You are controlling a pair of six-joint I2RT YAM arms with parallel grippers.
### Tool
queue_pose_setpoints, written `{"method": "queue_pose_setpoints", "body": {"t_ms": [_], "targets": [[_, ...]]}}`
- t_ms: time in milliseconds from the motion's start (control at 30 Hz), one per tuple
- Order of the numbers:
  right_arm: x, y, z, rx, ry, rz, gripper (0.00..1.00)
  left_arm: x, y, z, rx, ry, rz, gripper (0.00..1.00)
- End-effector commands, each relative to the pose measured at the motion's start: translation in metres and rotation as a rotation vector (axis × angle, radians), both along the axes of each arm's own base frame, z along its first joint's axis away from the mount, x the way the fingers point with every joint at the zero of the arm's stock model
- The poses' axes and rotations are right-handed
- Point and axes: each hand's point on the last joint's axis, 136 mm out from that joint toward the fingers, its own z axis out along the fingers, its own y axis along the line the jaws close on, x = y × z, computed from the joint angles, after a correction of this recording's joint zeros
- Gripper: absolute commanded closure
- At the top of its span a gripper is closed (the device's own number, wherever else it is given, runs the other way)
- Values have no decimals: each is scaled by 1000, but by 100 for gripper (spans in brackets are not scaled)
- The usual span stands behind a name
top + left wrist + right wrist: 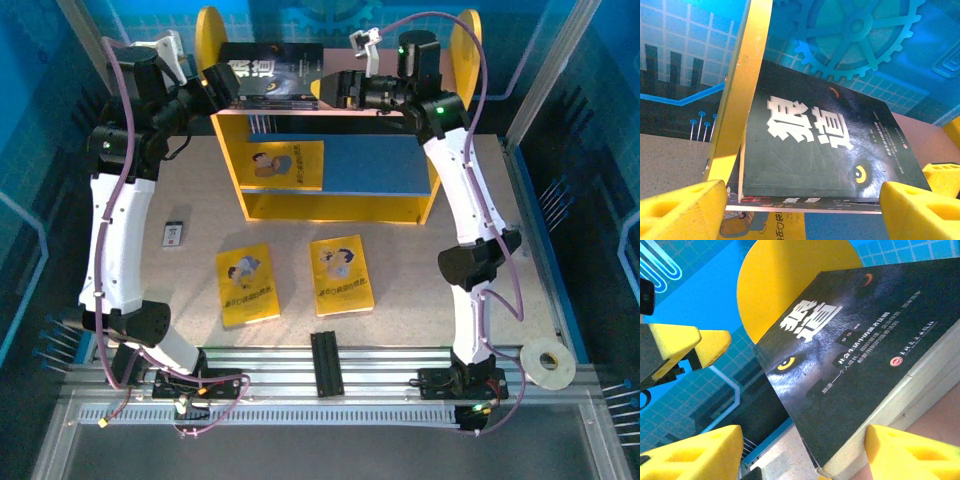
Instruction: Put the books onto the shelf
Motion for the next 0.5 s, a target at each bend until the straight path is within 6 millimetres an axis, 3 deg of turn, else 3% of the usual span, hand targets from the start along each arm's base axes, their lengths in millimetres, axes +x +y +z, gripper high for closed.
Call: {"method": "queue_pose_setpoints", "body": {"t_ms": [0,467], "targets": [[2,4,7,35,-19,29,33,-6,7,8,21,-28,18,20],[-9,12,15,69,-22,93,33,-4,7,5,21,-23,16,20]]}}
